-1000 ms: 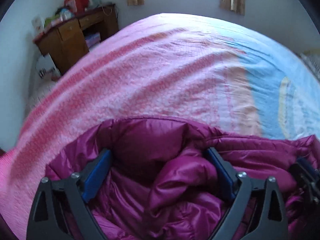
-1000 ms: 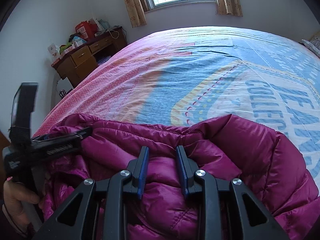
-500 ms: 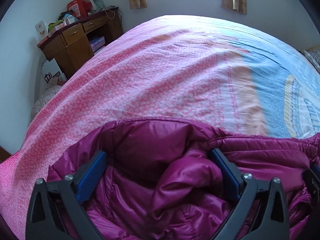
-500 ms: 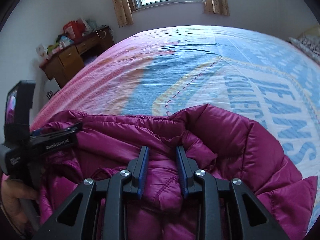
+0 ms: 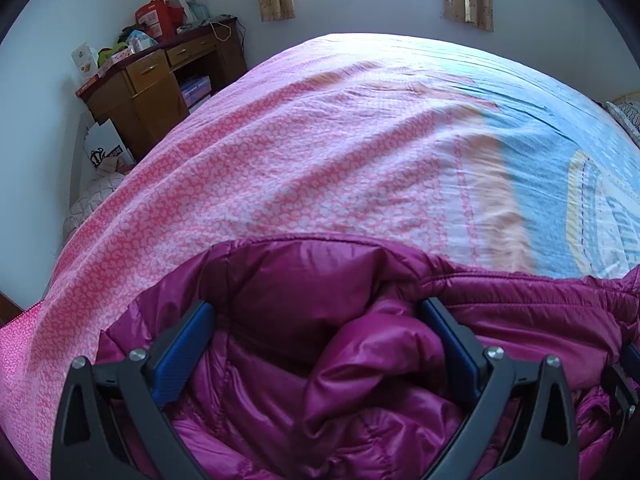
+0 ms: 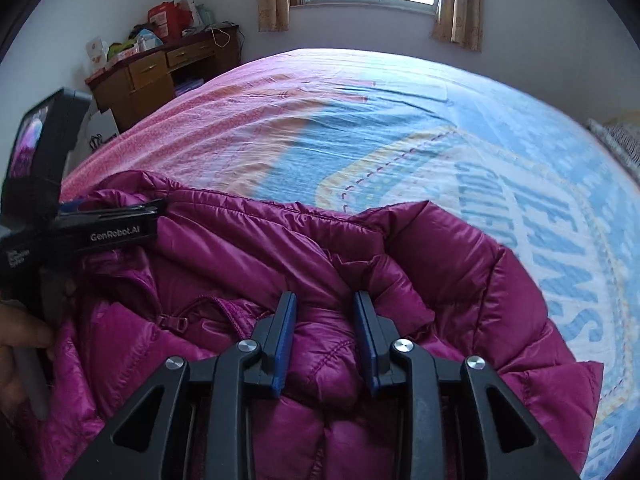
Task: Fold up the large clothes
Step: 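Open the left tool on the jacket while the right tool opens and releases, then move both open tools back toward the jacket hem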
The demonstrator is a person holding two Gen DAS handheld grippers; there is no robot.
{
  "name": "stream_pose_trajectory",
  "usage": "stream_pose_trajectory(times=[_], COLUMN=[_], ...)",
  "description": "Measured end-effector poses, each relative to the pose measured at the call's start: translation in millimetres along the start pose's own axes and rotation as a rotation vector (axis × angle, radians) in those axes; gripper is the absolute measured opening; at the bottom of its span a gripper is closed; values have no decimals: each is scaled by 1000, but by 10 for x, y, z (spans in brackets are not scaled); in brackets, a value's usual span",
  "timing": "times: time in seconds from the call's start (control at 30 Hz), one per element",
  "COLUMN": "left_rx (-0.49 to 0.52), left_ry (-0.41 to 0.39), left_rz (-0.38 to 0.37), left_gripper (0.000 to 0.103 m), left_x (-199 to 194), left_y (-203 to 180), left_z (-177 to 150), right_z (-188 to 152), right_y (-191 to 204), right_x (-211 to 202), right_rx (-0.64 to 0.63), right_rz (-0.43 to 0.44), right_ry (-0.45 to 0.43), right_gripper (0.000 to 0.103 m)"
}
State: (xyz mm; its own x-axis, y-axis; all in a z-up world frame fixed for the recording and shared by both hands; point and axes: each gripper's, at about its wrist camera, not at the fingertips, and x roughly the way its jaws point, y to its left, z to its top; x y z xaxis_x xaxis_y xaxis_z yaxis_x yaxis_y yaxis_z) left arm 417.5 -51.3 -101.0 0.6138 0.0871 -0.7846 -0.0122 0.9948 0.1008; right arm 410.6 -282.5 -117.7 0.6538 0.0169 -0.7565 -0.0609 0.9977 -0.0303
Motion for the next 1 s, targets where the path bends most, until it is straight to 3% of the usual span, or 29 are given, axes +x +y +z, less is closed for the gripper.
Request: stream_pose_trajectory(times=[0.17, 0.33, 0.43, 0.6, 0.7, 0.87, 1.0], left_rx=[-4, 37, 98, 163, 184, 132, 59], left_ry=[6, 56, -4, -143, -189, -195, -184], left_rz=[-8, -43, -63, -119, -202, -268, -301], left_gripper=[103, 103, 103, 103, 103, 103, 103], left_x=[2, -106, -445, -1287, -1760, -2173, -2316], left_y=[10, 40, 120, 457, 804, 1320, 1665], left_z=[-3, 34, -72, -632, -1193, -1936, -2406], right_z=[7, -48, -232, -864, -1410, -2343, -2865], right_y=[129, -62, -181, -403, -556, -684, -657], right_x=[9, -206, -669, -1796, -2429, -3221, -3499], right_rx=[-67, 26, 84, 122, 181, 291, 317], right_rz=[-92, 7, 26, 38, 39, 52, 122], right_ry=[-26, -32, -109, -255, -311, -361, -318], right_gripper=[31, 32, 35, 52, 64, 65, 65])
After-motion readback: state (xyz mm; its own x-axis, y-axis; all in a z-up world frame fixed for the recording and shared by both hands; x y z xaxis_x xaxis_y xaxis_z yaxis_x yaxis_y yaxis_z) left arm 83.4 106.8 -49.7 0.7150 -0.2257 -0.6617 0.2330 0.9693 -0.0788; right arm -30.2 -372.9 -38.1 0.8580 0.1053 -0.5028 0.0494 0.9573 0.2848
